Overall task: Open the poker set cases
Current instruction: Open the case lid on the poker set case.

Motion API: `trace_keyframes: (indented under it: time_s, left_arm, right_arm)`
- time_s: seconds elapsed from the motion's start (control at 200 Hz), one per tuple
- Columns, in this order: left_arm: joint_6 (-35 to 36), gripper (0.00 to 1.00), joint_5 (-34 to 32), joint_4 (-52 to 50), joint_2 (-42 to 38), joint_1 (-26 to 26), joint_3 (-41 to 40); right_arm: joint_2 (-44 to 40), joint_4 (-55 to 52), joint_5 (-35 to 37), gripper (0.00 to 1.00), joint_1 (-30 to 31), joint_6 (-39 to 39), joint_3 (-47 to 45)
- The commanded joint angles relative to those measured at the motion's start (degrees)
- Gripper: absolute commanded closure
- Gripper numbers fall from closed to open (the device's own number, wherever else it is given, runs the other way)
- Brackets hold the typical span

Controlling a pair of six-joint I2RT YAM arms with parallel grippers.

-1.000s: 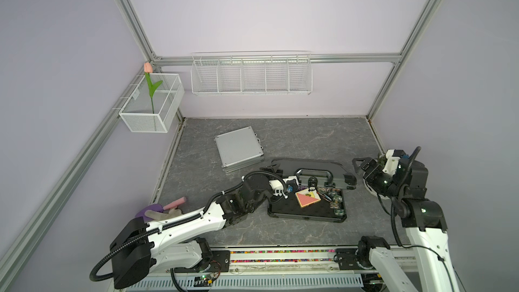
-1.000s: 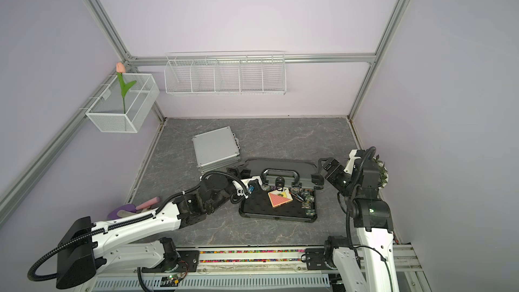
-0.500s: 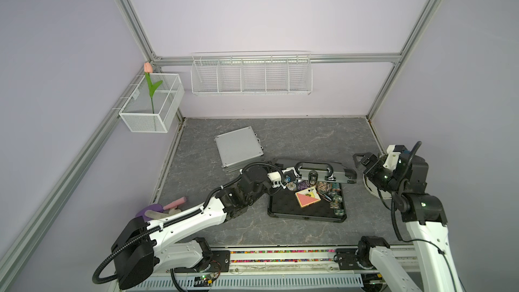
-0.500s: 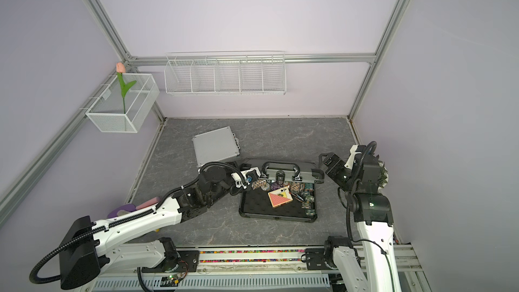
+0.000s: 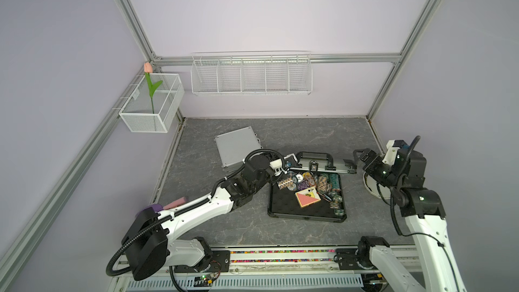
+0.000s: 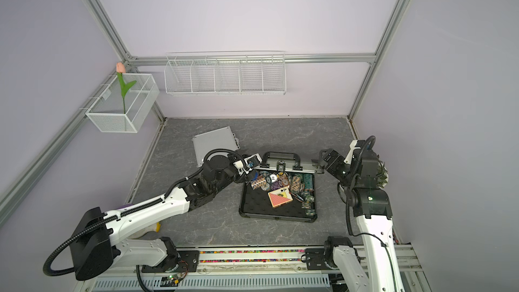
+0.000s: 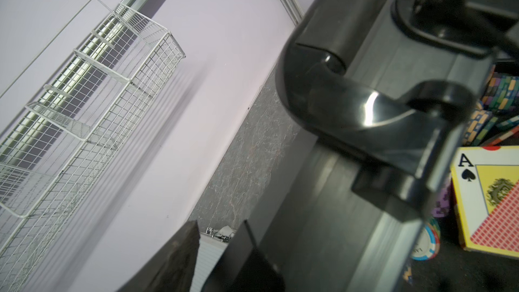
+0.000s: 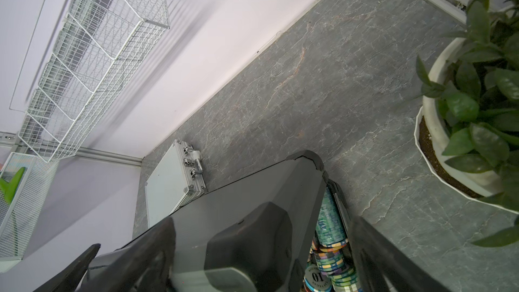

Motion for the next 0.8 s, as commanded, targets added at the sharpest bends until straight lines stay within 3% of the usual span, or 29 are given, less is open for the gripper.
trace_keyframes:
  time_s: [0.0, 0.275, 0.795]
  left_arm:
    - [-1.6, 0.23, 1.2, 3.1, 1.3, 0.9, 2.4]
    - [-6.1, 0.23, 2.7, 6.4, 5.1, 2.9, 4.6]
    - [-14.9, 0.24, 7.6, 2.5, 13.9, 3.1, 12.8]
  right_arm:
    - [0.2, 1.6, 1.9, 0.02, 0.5, -2.4, 1.8]
    - [0.0, 1.5, 3.8, 0.02, 0.9, -4.7, 3.3]
    - [-0.6, 1.7, 4.3, 0.02, 1.1, -4.9, 3.8]
